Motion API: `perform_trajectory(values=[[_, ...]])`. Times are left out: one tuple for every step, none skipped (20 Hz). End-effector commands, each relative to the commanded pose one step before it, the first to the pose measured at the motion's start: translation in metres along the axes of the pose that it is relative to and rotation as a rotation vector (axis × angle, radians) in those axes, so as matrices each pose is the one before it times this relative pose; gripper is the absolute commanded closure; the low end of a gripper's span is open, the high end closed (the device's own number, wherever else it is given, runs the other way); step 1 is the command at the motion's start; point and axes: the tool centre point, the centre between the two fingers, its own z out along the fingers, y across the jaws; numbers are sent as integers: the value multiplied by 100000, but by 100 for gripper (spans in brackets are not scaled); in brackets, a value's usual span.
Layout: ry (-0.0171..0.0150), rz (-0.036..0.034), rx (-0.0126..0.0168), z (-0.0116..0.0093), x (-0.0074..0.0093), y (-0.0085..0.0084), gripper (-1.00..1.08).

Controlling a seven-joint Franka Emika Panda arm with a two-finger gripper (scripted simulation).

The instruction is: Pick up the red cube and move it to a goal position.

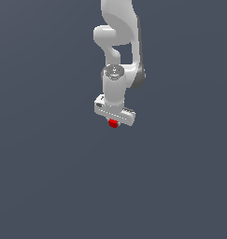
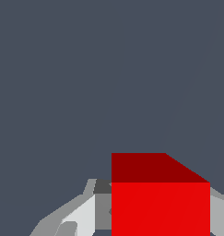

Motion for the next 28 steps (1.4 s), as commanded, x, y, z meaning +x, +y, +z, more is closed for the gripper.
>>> perform_trajectory(values=[[99,17,14,-2456,-149,-817,108],[25,29,-57,-1055,-58,-352,108],[0,0,0,-1071,-61,-364,108],[0,0,0,-1061,-58,-361,108],[30,24,-57,-1053,-55,-357,108],[0,0,0,-1045,-54,-358,108],[0,0,0,-1039,-51,-357,108],[0,0,0,-1034,-49,-357,108],[0,0,0,-1029,-47,-357,108],[0,0,0,-1025,-44,-358,108],[0,0,0,-1008,-40,-356,108],[0,0,0,-973,-36,-347,108],[0,0,0,-928,-32,-333,108],[0,0,0,-875,-29,-316,108],[0,0,0,-822,-26,-299,108],[0,0,0,-770,-20,-284,108],[-33,-30,53,-716,-13,-269,108],[0,0,0,-663,-7,-253,108],[0,0,0,-611,-2,-238,108],[-34,-24,55,-561,4,-216,108],[0,0,0,-511,2,-202,108],[0,0,0,-460,3,-183,108],[-24,-18,38,-408,6,-160,108],[0,0,0,-357,5,-144,108],[0,0,0,-305,6,-125,108],[0,0,0,-253,8,-106,108],[-24,-17,39,-201,13,-83,108],[0,0,0,-149,13,-68,108]])
